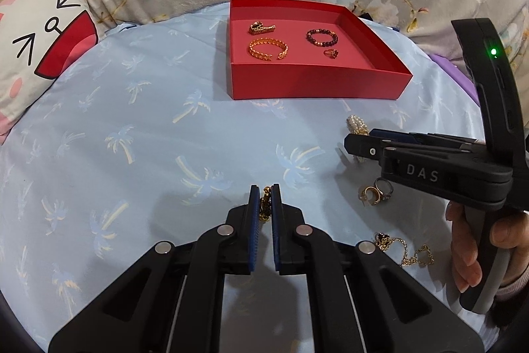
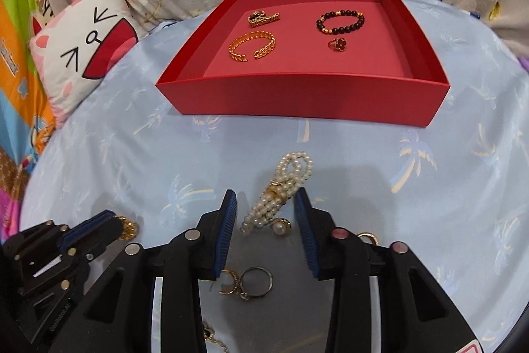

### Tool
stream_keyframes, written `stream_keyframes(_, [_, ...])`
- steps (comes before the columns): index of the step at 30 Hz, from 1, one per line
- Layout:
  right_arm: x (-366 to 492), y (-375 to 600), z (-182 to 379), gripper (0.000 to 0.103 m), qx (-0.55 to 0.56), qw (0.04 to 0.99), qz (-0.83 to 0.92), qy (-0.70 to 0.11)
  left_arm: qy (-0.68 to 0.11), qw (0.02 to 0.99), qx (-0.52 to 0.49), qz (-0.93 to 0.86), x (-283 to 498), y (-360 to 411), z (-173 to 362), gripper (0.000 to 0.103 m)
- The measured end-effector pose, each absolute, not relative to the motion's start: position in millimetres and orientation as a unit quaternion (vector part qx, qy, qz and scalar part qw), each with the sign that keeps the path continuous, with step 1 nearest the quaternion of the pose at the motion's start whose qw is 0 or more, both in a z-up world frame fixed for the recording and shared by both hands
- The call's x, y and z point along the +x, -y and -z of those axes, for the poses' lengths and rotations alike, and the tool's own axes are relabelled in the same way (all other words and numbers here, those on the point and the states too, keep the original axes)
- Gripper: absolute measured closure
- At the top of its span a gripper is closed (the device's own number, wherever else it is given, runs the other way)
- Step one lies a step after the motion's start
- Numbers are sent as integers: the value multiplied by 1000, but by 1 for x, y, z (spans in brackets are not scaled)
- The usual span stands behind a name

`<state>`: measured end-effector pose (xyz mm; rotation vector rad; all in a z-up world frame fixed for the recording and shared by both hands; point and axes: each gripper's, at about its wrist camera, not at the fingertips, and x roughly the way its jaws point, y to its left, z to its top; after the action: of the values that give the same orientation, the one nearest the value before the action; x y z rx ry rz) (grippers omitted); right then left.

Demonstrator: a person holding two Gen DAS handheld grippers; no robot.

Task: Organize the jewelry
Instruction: 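Grasp the gold chain with the left tool while the right tool grasps the pearl bracelet, then lower the chain and pearl bracelet into the red box and release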

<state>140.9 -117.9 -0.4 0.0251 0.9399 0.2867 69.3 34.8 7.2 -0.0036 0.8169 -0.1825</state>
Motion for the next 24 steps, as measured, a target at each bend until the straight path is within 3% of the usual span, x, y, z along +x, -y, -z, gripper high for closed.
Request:
stream_keyframes(2, [138,118,2,85,-5,886,-128,-445,-398,913,-2,88,69,-34,-6,97])
stream_keyframes(8, [132,126,-1,90,2,889,-132,-439,-402,911,2,89,70,-33,-3,97])
stream_keyframes(15, [114,142,-32,90,13,899,-147,-413,-386,917,-5,97,70,-36,-24,97])
stream_keyframes(24, [135,177,-96,90,27,921,-129,-366,-309,945,32,102,109,-11,-104,97])
